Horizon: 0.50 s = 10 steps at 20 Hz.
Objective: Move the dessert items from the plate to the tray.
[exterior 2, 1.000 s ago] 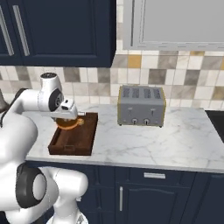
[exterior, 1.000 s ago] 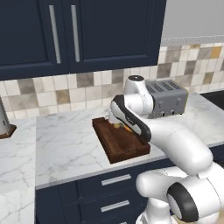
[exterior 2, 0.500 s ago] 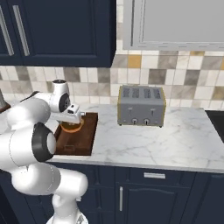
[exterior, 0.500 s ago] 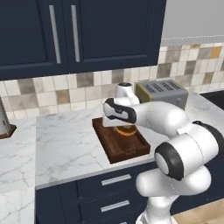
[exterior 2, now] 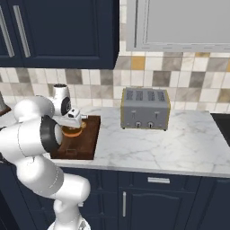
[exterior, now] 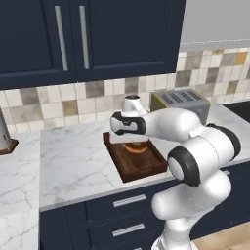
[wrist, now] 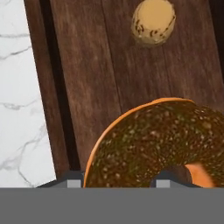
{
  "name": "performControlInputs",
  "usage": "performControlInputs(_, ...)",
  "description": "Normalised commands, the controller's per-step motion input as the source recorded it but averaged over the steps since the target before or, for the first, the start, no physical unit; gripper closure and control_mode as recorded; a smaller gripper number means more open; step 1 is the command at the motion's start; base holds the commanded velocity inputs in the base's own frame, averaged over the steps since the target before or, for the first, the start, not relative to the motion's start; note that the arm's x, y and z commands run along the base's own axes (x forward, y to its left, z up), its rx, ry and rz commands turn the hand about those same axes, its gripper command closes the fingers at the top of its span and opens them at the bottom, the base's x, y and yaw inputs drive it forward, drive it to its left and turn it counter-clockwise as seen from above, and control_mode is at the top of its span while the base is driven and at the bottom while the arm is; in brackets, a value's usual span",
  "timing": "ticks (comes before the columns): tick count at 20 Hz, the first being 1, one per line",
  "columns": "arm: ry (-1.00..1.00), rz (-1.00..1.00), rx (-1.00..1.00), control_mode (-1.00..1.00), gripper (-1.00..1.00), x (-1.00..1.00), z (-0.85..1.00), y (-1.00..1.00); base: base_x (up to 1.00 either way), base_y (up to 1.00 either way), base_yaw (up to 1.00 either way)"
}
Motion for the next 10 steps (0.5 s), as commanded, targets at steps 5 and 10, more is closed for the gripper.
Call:
performControlInputs(5, 0.0, -0.02, 0.01, -1.0, 1.0, 0.0, -0.36, 0.0, 0.0, 0.0, 0.0)
performControlInputs(10, 0.0, -0.06, 0.02, -1.0, 1.0, 0.0, -0.32, 0.0, 0.0, 0.0, 0.0)
